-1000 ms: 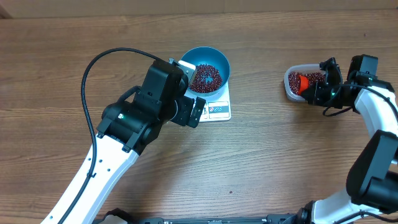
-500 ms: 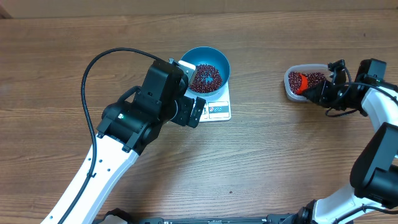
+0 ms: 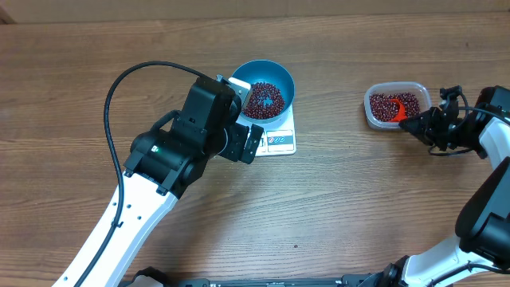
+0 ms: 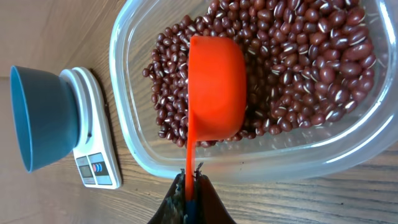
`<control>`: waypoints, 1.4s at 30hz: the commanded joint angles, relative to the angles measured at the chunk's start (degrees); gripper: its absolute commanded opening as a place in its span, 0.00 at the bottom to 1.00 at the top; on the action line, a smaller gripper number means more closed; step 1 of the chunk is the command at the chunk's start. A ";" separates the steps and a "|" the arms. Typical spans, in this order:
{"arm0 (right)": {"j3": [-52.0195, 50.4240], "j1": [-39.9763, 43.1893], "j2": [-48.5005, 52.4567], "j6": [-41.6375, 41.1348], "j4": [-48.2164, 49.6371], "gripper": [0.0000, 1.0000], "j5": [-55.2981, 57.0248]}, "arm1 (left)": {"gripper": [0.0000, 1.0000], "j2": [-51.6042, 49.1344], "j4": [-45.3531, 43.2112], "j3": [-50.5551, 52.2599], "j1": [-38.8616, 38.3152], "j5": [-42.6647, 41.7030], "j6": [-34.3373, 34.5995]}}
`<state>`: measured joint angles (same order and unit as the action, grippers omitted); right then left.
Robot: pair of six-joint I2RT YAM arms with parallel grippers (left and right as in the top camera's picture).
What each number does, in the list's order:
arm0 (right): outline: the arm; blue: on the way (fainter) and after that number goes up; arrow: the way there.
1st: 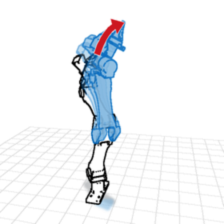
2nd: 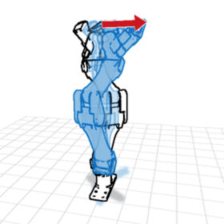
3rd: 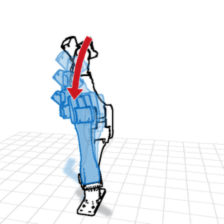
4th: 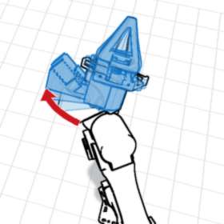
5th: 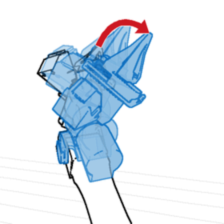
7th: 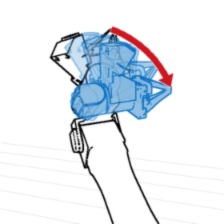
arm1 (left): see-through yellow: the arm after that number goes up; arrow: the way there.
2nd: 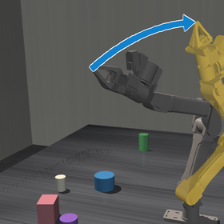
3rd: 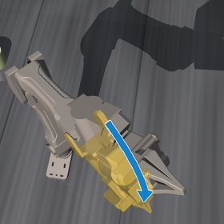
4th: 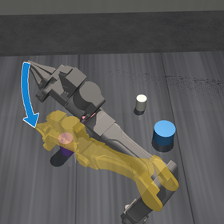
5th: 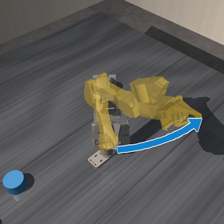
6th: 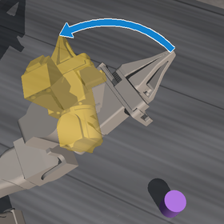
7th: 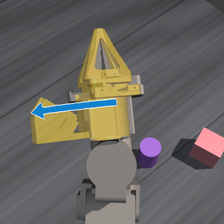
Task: Scoop item into bowl and weigh 150g on scale
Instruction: 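Lower the red cup into the bean tub and drag it through beans, then lift the filled red cup and carry it toward the blue bowl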
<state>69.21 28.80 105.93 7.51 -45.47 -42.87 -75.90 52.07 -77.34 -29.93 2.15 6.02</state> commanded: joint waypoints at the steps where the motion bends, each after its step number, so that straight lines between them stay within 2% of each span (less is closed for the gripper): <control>1: -0.63 0.98 0.72 -0.24 -0.52 0.04 -4.39 | 1.00 -0.31 -0.22 -0.92 -0.15 -0.26 0.20; 17: -0.63 6.69 0.72 0.00 -2.25 0.04 -24.63 | 0.99 -0.31 -0.22 -0.92 -0.15 -0.28 0.20; 25: -0.63 6.97 0.72 0.02 -2.69 0.04 -30.25 | 1.00 -0.31 -0.24 -0.92 -0.15 -0.28 0.20; 31: -0.63 6.95 0.72 0.90 -2.67 0.04 -40.79 | 0.99 -0.31 -0.22 -0.92 -0.15 -0.28 0.20; 42: -0.63 6.45 0.72 1.90 -2.99 0.04 -47.08 | 0.99 -0.31 -0.22 -0.92 -0.15 -0.28 0.20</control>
<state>68.90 35.55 106.39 8.32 -48.29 -86.32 -75.90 52.05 -77.34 -29.93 2.15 6.02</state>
